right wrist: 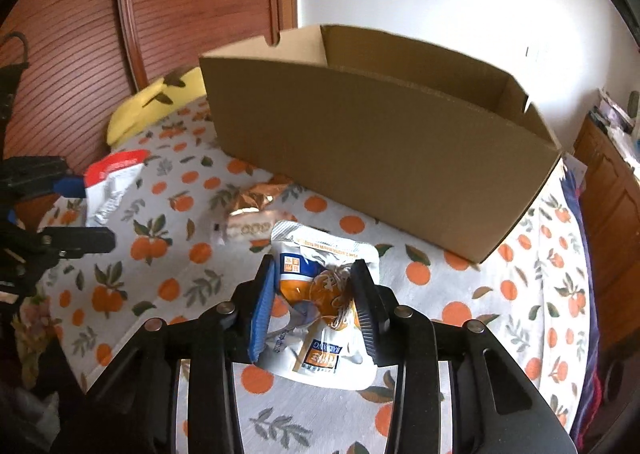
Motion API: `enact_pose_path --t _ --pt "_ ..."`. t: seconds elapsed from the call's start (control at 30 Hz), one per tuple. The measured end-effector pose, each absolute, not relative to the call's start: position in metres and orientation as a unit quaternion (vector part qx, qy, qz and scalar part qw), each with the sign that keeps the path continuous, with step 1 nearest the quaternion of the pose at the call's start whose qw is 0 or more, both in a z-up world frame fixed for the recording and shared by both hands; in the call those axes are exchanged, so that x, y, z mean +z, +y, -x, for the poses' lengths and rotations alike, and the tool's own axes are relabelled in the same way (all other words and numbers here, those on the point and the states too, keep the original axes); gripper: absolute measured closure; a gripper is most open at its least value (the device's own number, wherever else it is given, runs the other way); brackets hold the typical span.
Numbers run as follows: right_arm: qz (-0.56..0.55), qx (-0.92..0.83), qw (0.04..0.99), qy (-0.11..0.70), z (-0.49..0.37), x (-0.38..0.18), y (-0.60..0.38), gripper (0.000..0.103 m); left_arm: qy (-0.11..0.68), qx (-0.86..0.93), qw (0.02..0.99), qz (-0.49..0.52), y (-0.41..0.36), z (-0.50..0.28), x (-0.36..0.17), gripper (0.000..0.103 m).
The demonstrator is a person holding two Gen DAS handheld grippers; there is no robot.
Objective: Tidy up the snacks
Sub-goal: 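Carry both packets over the box and open both tools to drop them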
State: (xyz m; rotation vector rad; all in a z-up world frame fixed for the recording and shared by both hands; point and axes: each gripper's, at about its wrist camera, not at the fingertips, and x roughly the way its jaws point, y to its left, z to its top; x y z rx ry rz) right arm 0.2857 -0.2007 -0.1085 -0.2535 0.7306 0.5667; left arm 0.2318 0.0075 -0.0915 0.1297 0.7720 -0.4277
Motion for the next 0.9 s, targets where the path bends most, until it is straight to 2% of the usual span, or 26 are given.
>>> enact_pose_path --t 0.53,0.9 --pt "0.115 0.271 0.901 0.318 -0.278 -0.068 -0.219 0.065 0.331 -0.191 0.922 -0.064 -0.001 -0.256 -0.049 0.05" --pt "0.118 0.274 0.912 0.281 -0.305 -0.026 -0.217 0.065 0.295 -0.189 0.934 -0.062 -0.006 -0.294 -0.011 0.05"
